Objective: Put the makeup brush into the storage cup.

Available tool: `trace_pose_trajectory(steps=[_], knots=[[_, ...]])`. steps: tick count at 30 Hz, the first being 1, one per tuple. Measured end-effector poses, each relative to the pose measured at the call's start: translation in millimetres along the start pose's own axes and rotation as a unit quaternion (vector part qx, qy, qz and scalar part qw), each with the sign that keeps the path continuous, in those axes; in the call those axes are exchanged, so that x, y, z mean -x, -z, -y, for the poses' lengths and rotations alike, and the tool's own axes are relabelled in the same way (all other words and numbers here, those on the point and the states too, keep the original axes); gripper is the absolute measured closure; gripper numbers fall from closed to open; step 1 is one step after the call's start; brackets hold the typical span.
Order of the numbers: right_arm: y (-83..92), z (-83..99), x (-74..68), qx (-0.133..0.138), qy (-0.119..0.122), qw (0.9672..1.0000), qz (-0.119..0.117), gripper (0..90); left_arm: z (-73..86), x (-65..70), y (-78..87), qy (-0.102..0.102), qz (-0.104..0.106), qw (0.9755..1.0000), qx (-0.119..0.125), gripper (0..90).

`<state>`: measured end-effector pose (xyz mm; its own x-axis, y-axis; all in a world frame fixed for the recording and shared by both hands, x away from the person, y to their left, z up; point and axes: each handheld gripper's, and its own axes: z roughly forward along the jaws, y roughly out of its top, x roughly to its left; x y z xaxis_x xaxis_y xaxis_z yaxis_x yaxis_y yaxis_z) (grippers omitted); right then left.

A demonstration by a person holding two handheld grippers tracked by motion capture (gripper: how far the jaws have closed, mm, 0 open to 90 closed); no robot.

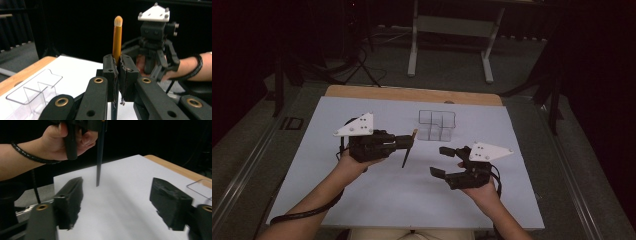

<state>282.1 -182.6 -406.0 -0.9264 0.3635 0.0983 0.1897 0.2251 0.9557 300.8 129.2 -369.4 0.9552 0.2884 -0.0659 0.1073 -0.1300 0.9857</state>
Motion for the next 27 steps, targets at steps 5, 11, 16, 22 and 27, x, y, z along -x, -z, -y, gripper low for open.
trace_pose_trajectory(steps=[5,11,16,22,27], knots=[[-8.5,-1.5,0.1,-0.006,-0.005,0.9999,-0.014,39.3,0.5,2.4,-3.5,0.009,0.003,0.9997,0.021,85.2],[-22.6,-4.2,-2.1,-0.012,-0.012,0.9995,-0.027,47.5,6.7,5.3,-12.1,0.02,0.01,0.999,0.038,85.2],[-28.9,-5.2,-2.1,-0.008,-0.022,0.9989,-0.041,52.4,10.0,7.6,-17.3,0.021,0.017,0.9987,0.043,85.2],[-35.0,-6.0,-3.6,-0.015,-0.022,0.9986,-0.046,61.2,11.5,12.8,-23.2,0.017,0.021,0.9985,0.048,85.2],[-36.6,-5.6,-3.2,-0.016,-0.028,0.9982,-0.05,70.5,11.7,14.7,-26.3,0.012,0.025,0.9983,0.051,85.1]])
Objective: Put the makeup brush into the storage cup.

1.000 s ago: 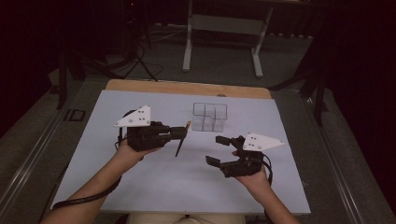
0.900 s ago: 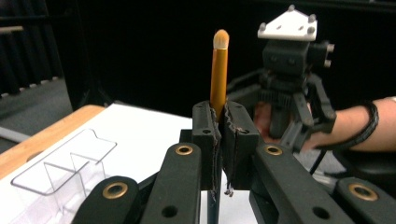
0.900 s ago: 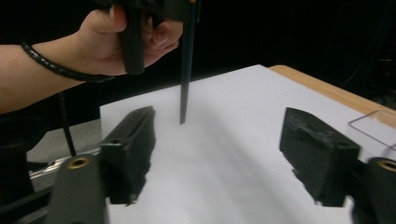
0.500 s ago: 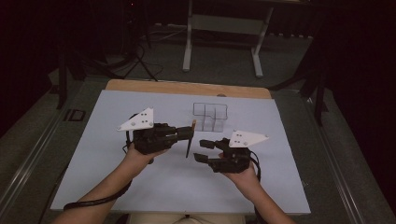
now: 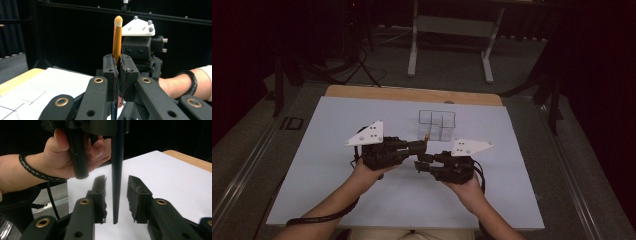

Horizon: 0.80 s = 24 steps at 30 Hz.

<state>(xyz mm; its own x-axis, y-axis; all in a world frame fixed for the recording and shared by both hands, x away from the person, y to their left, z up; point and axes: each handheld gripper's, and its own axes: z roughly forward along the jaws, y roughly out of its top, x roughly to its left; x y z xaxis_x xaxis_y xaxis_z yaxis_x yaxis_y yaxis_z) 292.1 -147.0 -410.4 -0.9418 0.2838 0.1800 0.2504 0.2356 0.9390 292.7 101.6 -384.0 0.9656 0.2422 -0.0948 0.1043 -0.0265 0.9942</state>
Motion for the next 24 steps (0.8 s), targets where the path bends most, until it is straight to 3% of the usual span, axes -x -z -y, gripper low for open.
trace_pose_trajectory(steps=[3,9,13,17,24], knots=[[0.8,0.0,0.9,0.0,-0.004,1.0,-0.004,73.4,1.5,0.6,-1.1,-0.007,0.003,1.0,0.004,85.1],[1.9,-0.2,1.7,-0.005,0.001,0.9999,-0.011,82.4,4.0,-2.2,-1.8,0.005,0.013,0.9999,0.009,85.1],[1.1,0.3,2.4,-0.013,0.008,0.9997,-0.018,83.3,5.1,-2.6,-2.5,0.007,0.017,0.9998,0.005,85.0],[1.0,1.7,2.3,-0.02,0.011,0.9995,-0.02,83.9,7.2,-7.6,-1.9,0.024,0.034,0.9991,-0.001,84.9],[2.0,5.1,2.2,-0.029,0.019,0.9989,-0.032,84.4,7.4,-9.2,-2.4,0.026,0.055,0.998,-0.017,84.7]])
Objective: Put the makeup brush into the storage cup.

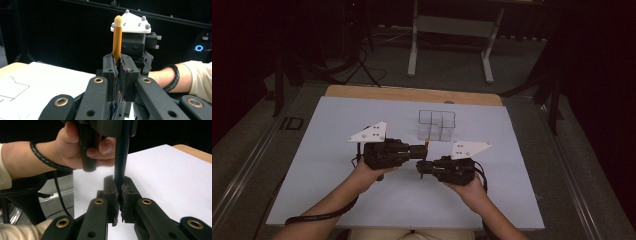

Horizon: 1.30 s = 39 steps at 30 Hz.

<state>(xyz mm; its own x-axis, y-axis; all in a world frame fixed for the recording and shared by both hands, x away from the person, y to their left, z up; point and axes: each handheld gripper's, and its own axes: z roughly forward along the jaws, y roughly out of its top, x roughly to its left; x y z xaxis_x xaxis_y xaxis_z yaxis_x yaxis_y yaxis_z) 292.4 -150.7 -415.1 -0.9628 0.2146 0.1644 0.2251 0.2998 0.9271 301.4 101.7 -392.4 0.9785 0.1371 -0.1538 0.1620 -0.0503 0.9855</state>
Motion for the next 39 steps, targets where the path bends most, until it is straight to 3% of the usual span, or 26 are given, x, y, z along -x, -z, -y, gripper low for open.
trace_pose_trajectory(steps=[3,6,9,12,17,21,28,34,39], knots=[[0.8,0.0,-0.7,-0.001,0.002,1.0,-0.007,84.5,-1.6,1.0,0.2,0.005,0.003,1.0,-0.001,82.2],[1.0,-0.6,-2.1,-0.001,0.01,0.9999,-0.01,84.5,-3.3,2.3,0.9,0.003,-0.001,1.0,0.0,70.6],[1.8,-1.4,-3.3,0.002,0.012,0.9998,-0.013,84.5,-6.8,6.4,0.8,0.002,0.0,0.9999,-0.017,59.3],[1.6,-1.9,-3.6,0.0,0.013,0.9998,-0.015,84.5,-9.0,10.0,0.1,0.0,0.008,0.9997,-0.021,57.1],[-0.2,-2.7,-6.1,-0.002,0.015,0.9997,-0.021,84.5,-11.3,11.7,-2.8,-0.002,0.0,0.9999,-0.016,57.8],[-1.0,-2.0,-6.4,-0.003,0.015,0.9996,-0.023,84.5,-11.0,11.4,-4.9,0.001,-0.002,0.9999,-0.01,66.1],[-3.1,0.1,-5.5,-0.013,0.019,0.9994,-0.027,84.5,-10.3,9.6,-8.4,0.009,0.001,0.9998,-0.02,77.4],[-4.5,1.6,-5.4,-0.014,0.017,0.9993,-0.029,84.5,-10.4,9.1,-10.5,0.008,0.006,0.9996,-0.026,83.1],[-4.5,2.2,-5.3,-0.015,0.017,0.9993,-0.029,84.5,-10.1,10.0,-11.7,-0.004,0.002,0.9995,-0.03,84.1]])
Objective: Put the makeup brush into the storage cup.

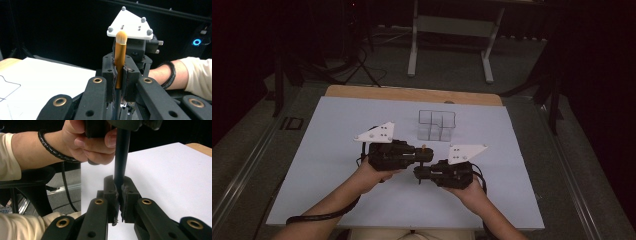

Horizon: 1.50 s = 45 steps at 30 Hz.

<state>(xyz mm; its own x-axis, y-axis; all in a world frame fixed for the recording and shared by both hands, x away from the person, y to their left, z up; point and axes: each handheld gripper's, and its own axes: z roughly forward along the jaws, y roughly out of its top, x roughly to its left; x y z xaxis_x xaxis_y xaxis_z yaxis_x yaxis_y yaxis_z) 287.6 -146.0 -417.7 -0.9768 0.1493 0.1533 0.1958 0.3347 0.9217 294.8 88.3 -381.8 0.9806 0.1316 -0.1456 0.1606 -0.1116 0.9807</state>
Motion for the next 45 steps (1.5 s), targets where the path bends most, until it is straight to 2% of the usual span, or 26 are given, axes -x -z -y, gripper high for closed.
trace_pose_trajectory(steps=[3,6,7,9,16,19,22,23,25,28,31,32,33,34,37,45], knots=[[0.0,1.2,0.6,0.0,-0.001,1.0,0.005,84.4,-0.2,-0.4,-0.8,-0.016,-0.007,0.9998,-0.006,84.2],[0.1,1.9,1.7,0.001,0.0,1.0,0.008,84.4,-0.4,0.3,-1.7,-0.019,-0.009,0.9998,-0.005,84.3],[0.3,1.9,1.7,0.003,0.001,1.0,0.008,84.4,0.0,0.1,-1.5,-0.027,-0.009,0.9996,-0.003,84.3],[0.4,1.3,0.9,0.002,0.003,0.9999,0.014,84.4,0.2,-0.6,-1.5,-0.022,-0.009,0.9997,0.001,84.5],[1.1,2.4,1.8,0.01,-0.005,0.9998,0.015,83.3,-1.4,-1.0,-2.0,-0.015,-0.013,0.9998,-0.001,84.8],[3.1,1.4,1.8,0.015,-0.008,0.9997,0.02,71.4,-2.3,-0.2,-1.1,-0.017,-0.015,0.9997,0.001,84.8],[5.1,1.2,2.2,0.018,-0.012,0.9995,0.024,67.2,-3.4,-0.5,1.6,-0.018,-0.018,0.9997,0.005,84.8],[7.0,0.9,2.8,0.021,-0.015,0.9992,0.029,60.2,-4.3,-0.6,3.7,-0.022,-0.028,0.9993,0.008,84.8],[9.6,0.7,2.9,0.026,-0.016,0.999,0.032,57.5,-5.1,0.2,5.0,-0.028,-0.026,0.9992,0.006,84.8],[13.8,0.3,2.3,0.032,-0.016,0.9986,0.039,55.6,-6.3,0.7,6.3,-0.026,-0.023,0.9994,0.005,84.8],[17.3,-0.2,1.7,0.036,-0.015,0.9983,0.044,49.2,-8.7,0.2,9.2,-0.026,-0.033,0.9991,0.004,84.8],[17.3,-0.2,1.7,0.036,-0.015,0.9983,0.044,49.2,-8.7,0.2,9.2,-0.026,-0.033,0.9991,0.004,84.8],[19.3,-0.6,1.2,0.035,-0.013,0.9982,0.048,44.4,-9.7,-0.9,10.7,-0.022,-0.033,0.9992,0.004,84.8],[19.3,-0.6,1.2,0.035,-0.013,0.9982,0.048,44.4,-9.7,-0.9,10.7,-0.022,-0.033,0.9992,0.004,84.8],[24.7,-0.5,0.2,0.04,-0.011,0.9974,0.058,37.1,-11.2,-1.6,13.8,-0.02,-0.04,0.999,0.009,84.8],[37.9,1.9,-2.5,0.049,-0.011,0.9958,0.077,26.8,-17.6,-4.5,19.6,-0.021,-0.054,0.9982,0.014,84.7]])
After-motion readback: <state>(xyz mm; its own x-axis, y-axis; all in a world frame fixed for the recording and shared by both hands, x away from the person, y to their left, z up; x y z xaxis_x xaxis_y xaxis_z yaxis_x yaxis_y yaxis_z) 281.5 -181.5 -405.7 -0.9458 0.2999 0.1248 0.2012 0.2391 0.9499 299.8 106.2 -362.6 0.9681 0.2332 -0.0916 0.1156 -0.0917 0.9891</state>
